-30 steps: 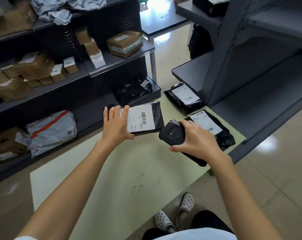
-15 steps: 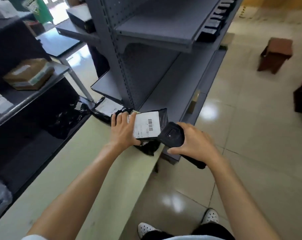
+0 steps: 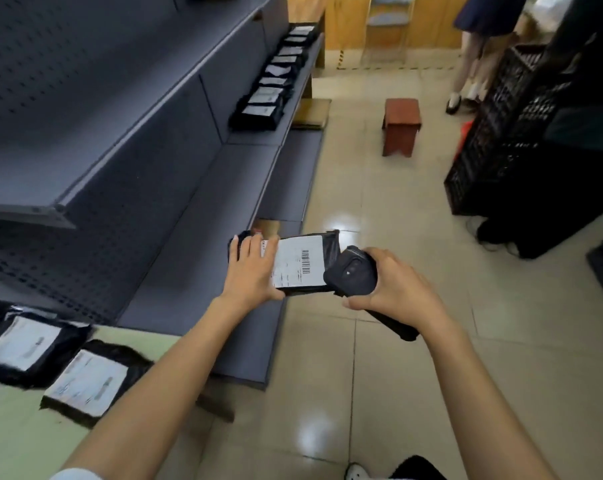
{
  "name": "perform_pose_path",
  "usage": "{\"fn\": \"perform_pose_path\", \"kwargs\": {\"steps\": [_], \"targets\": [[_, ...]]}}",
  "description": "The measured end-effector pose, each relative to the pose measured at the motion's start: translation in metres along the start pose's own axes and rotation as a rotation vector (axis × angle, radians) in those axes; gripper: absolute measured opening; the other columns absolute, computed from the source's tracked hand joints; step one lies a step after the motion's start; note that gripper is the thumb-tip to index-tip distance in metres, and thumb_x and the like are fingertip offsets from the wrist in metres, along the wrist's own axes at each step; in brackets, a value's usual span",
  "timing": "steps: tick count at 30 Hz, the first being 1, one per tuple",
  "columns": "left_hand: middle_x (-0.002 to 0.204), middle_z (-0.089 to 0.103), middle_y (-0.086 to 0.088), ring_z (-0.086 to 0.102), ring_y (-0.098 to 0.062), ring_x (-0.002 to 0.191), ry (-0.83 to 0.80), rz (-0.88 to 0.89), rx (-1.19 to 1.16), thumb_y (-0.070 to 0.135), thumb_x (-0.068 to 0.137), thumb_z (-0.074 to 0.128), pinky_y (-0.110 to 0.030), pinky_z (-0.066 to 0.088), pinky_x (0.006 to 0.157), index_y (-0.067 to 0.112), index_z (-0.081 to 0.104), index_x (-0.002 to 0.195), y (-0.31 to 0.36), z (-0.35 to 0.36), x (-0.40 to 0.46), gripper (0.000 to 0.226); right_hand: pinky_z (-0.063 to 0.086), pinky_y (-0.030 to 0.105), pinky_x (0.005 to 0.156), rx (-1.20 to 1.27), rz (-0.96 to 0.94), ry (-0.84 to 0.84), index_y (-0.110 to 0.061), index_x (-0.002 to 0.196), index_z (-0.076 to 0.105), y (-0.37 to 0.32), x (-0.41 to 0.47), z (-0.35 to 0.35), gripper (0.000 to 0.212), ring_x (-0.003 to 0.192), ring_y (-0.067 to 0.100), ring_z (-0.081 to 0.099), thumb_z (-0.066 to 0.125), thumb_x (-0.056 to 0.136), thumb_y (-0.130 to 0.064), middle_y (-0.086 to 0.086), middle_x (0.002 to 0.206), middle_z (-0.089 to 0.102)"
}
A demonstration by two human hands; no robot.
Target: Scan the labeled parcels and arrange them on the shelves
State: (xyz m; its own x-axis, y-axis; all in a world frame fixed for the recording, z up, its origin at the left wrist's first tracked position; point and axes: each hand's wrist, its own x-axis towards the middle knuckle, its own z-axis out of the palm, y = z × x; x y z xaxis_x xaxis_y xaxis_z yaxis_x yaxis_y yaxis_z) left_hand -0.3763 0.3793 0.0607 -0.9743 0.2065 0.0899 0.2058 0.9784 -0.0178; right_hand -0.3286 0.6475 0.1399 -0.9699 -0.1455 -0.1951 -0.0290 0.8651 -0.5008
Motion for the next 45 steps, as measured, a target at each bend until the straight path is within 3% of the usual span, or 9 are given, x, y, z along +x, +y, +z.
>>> {"fn": "perform_pose_path", "kwargs": {"steps": [7, 17, 25, 30, 38, 45], "targets": [[0.133, 0.041, -0.014, 0.035, -0.033, 0.128, -0.034, 0.093, -0.001, 0.059, 0.053, 0.078, -0.052, 0.010, 0.117, 0.014, 0.028, 0.145, 0.034, -0.004, 0.116, 0.114, 0.051, 0.039, 0.084, 0.077, 0.069, 0.044, -0.035, 0.127, 0.049, 0.054, 0.070, -0.042, 0.079, 0.100, 0.018, 0.061, 0.081, 0.060, -0.059, -0.014, 0.116, 0.058], [0.142, 0.033, -0.014, 0.029, -0.032, 0.135, -0.077, 0.084, -0.038, 0.061, 0.057, 0.077, -0.050, 0.006, 0.119, 0.013, 0.009, 0.154, -0.009, 0.033, 0.312, 0.128, 0.049, 0.038, 0.085, -0.006, 0.084, 0.020, -0.032, 0.136, 0.044, 0.059, 0.267, -0.083, 0.084, 0.108, 0.020, 0.059, 0.080, 0.066, -0.059, -0.011, 0.126, 0.056], [0.132, 0.040, -0.013, 0.036, -0.034, 0.127, -0.095, 0.095, -0.046, 0.066, 0.051, 0.067, -0.052, 0.010, 0.117, 0.011, 0.026, 0.145, -0.075, 0.046, 0.469, 0.116, 0.050, 0.038, 0.084, 0.035, 0.063, 0.040, -0.033, 0.128, 0.047, 0.039, 0.433, -0.118, 0.076, 0.101, 0.019, 0.060, 0.079, 0.065, -0.059, -0.013, 0.117, 0.057], [0.136, 0.036, -0.012, 0.032, -0.032, 0.131, -0.144, 0.066, -0.024, 0.064, 0.054, 0.074, -0.051, 0.008, 0.118, 0.011, 0.024, 0.145, -0.099, 0.063, 0.526, 0.116, 0.045, 0.034, 0.078, 0.038, 0.020, -0.013, -0.034, 0.131, 0.047, 0.036, 0.515, -0.119, 0.078, 0.102, 0.017, 0.059, 0.080, 0.066, -0.059, -0.013, 0.120, 0.058], [0.139, 0.035, -0.011, 0.029, -0.030, 0.134, -0.259, -0.198, 0.005, 0.050, 0.049, 0.088, -0.053, 0.013, 0.118, 0.013, 0.022, 0.145, -0.170, 0.112, 0.635, 0.123, 0.049, 0.036, 0.083, -0.026, -0.139, -0.198, -0.030, 0.141, 0.042, 0.036, 0.710, -0.112, 0.087, 0.112, 0.021, 0.060, 0.079, 0.067, -0.061, -0.009, 0.131, 0.056], [0.147, 0.031, -0.016, 0.014, -0.035, 0.147, -0.269, -0.466, -0.054, 0.032, 0.053, 0.093, -0.053, 0.017, 0.119, 0.009, 0.022, 0.148, -0.216, 0.142, 0.713, 0.121, 0.055, 0.044, 0.085, -0.110, -0.291, -0.357, -0.024, 0.141, 0.042, 0.027, 0.872, -0.113, 0.090, 0.107, 0.025, 0.061, 0.079, 0.069, -0.062, -0.002, 0.127, 0.057]]}}
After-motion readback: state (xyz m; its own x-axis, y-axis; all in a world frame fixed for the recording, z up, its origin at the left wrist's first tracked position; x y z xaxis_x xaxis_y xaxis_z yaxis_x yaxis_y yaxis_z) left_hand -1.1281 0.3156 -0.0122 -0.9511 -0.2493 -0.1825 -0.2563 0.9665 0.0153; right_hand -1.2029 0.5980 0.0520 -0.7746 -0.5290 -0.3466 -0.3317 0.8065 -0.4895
